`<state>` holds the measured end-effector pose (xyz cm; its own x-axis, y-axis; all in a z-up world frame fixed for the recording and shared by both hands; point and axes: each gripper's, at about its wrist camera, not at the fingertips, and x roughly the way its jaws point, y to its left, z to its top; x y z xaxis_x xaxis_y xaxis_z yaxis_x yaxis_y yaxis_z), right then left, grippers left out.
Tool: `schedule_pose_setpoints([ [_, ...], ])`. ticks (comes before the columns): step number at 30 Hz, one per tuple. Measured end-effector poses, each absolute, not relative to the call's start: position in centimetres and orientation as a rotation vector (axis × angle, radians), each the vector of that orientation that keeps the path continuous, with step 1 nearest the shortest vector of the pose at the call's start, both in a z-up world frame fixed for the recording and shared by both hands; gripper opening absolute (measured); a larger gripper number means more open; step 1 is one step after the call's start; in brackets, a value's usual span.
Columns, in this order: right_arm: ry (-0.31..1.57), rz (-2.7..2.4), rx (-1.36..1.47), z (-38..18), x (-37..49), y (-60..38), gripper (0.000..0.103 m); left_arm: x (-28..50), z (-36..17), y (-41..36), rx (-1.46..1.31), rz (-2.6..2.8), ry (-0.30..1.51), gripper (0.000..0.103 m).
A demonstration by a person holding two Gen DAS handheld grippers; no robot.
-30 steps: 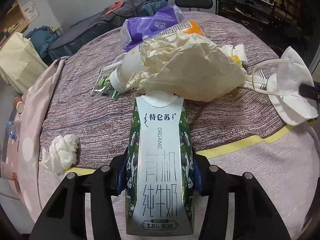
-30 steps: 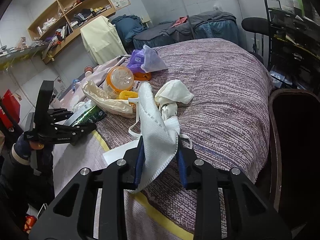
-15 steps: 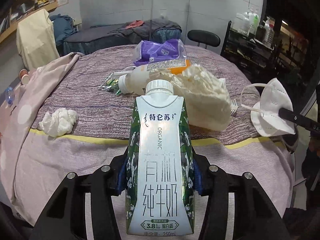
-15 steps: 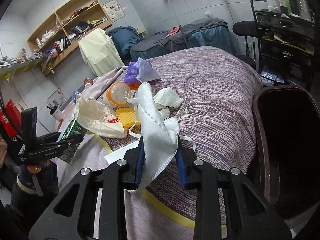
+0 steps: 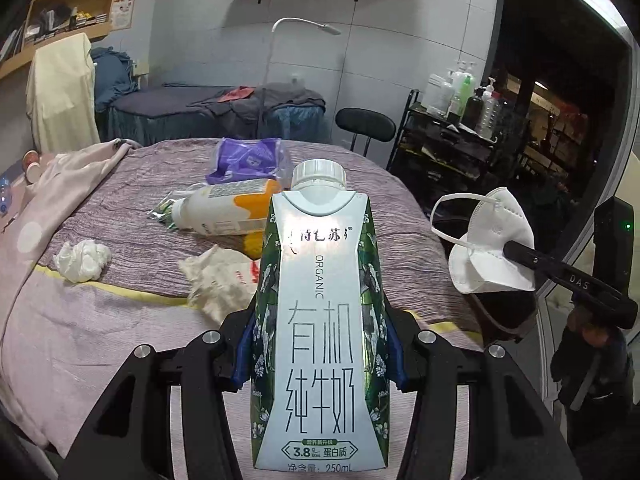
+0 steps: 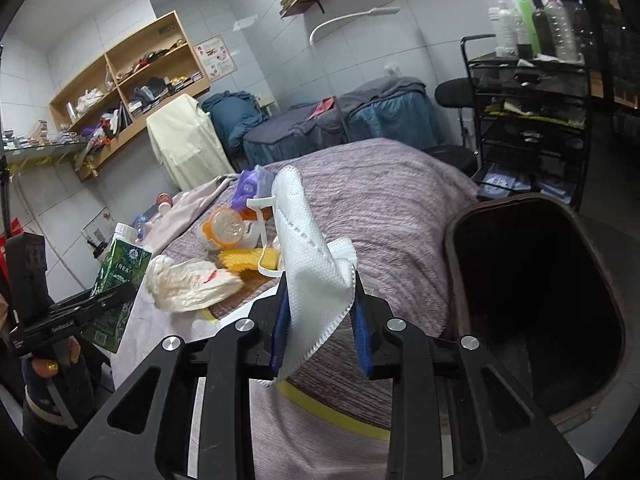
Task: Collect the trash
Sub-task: 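Carry mask and carton to the brown bin while the right gripper opens, dropping the mask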
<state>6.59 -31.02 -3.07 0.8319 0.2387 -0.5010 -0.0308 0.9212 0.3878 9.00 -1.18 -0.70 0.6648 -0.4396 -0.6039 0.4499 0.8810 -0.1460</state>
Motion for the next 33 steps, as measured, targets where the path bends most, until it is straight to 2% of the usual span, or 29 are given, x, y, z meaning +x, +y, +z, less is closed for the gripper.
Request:
schedule_pose_setpoints([
  [11,0.556,-0.147,0.375,-4.2,5.3,-39.7,0.028,8.5,-0.8,-10.1,0.049,-0.654,0.666,0.05],
  [20,0.735,-0.305,0.449,-11.2,6.5,-45.5,0.029,9.5,-2.3,-16.8,0.089,-0.765,0.716,0.05],
  [22,0.762,-0.322,0.468,-12.4,6.5,-45.9,0.033,9.6,-2.6,-18.0,0.101,-0.787,0.728,0.05],
  [25,0.779,-0.334,0.491,-13.6,6.4,-46.3,0.052,9.6,-2.9,-19.4,0.111,-0.819,0.746,0.05],
  [26,0.782,-0.346,0.495,-13.8,6.4,-46.5,0.064,9.5,-3.1,-19.9,0.118,-0.823,0.749,0.05],
  [33,0.734,-0.399,0.505,-13.0,5.0,-46.9,0.076,9.0,-3.9,-22.5,0.168,-0.834,0.757,0.05],
])
